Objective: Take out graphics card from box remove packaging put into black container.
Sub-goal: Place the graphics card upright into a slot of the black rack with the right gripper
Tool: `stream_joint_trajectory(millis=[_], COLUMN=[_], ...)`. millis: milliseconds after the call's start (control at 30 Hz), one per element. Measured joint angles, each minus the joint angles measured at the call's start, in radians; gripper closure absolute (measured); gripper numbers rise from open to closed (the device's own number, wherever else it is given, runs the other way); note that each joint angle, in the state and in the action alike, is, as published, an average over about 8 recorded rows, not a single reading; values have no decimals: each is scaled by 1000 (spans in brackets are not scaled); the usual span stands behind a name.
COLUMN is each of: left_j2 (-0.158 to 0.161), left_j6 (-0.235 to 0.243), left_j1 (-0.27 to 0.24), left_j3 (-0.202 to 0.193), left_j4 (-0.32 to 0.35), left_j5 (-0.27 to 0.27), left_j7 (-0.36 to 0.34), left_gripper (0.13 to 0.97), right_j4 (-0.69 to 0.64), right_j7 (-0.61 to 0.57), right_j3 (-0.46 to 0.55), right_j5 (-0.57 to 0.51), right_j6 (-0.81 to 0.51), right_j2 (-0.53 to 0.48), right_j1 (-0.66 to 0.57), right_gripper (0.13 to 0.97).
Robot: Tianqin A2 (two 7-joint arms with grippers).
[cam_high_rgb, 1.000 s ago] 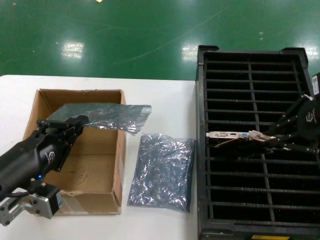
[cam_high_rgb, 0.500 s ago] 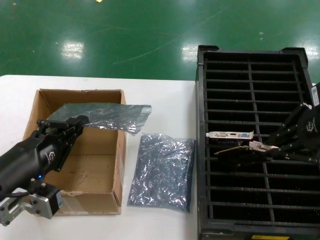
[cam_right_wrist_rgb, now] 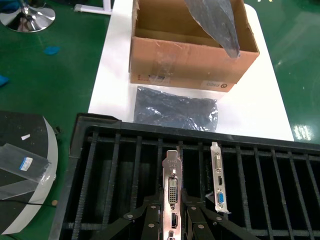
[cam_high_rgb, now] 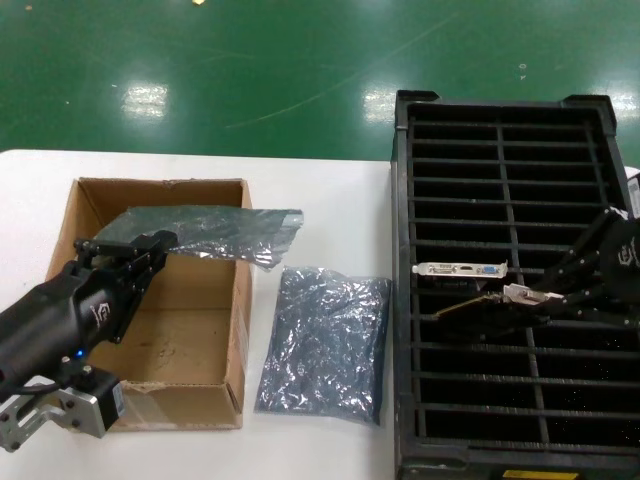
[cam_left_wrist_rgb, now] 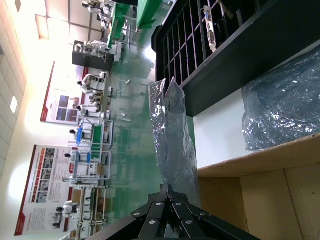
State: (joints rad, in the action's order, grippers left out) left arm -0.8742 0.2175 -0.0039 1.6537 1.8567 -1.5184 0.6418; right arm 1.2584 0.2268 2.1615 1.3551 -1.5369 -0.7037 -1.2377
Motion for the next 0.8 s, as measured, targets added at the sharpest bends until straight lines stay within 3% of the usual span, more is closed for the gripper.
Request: stream_joint_trajectory(millis=[333,800], left_j2=[0,0], left_j6=[0,0], left_j1=[0,0], left_j3=[0,0], left_j4=[0,0], left_j5=[0,0], left_j7=[0,0], left_gripper=[957,957], right_j4=[53,-11], right_j7=[-1,-29], right_j3=[-15,0], right_j5=[19,-12], right_j6=[-12,3], right_j2=[-26,5], right_j1=[23,0], right_gripper=[908,908])
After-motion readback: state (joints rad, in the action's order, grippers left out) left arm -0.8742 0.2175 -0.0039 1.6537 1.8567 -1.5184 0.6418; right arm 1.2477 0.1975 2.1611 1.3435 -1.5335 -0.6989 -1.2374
